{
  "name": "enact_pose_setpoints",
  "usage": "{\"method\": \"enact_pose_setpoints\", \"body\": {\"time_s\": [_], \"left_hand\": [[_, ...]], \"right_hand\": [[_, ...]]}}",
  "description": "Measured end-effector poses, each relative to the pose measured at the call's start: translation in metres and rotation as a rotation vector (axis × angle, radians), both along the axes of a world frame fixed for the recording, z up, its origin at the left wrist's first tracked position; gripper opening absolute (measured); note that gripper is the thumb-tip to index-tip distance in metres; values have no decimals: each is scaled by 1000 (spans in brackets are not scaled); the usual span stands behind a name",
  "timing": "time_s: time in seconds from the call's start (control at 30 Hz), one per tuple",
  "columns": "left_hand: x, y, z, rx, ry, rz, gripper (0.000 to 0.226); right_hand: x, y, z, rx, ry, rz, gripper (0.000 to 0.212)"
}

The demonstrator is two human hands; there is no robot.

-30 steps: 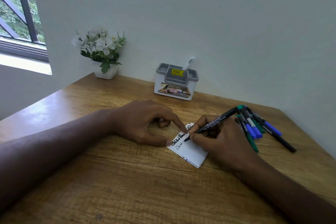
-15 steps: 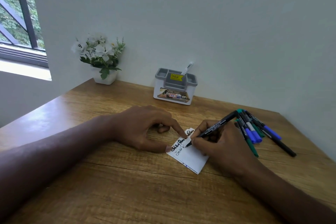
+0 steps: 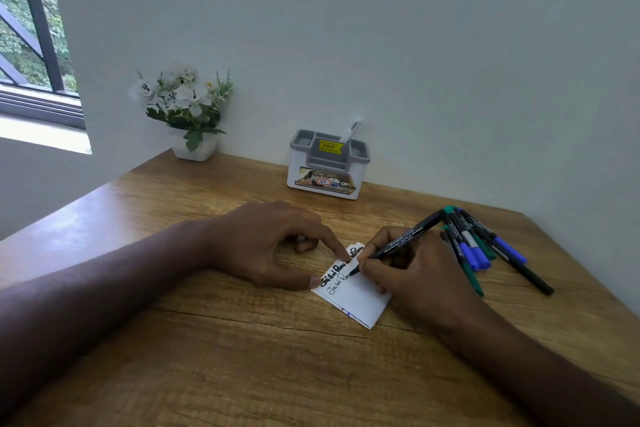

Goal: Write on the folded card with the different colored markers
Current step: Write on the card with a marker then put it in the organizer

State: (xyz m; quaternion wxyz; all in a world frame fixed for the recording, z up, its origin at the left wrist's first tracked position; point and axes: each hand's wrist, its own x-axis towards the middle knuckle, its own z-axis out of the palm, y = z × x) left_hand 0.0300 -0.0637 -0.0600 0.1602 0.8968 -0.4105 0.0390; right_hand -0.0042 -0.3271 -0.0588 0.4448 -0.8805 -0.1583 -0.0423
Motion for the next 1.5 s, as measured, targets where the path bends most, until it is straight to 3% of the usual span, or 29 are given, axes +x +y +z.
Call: {"method": "enact_pose_setpoints", "body": {"time_s": [0.53, 0.7, 1.13, 1.5], "left_hand": [[0, -1, 1, 15, -7, 3, 51], [-1, 0, 0, 13, -4, 3, 51], [-2, -2, 3, 8, -12, -2, 52], [-2, -1, 3, 22, 3, 6, 51]], "right_hand": [[0, 0, 1, 3, -8, -30, 8], [4, -6, 8, 200, 74, -27, 12], [2, -5, 10, 34, 42, 24, 10], [6, -7, 8, 31, 33, 0, 9]]}}
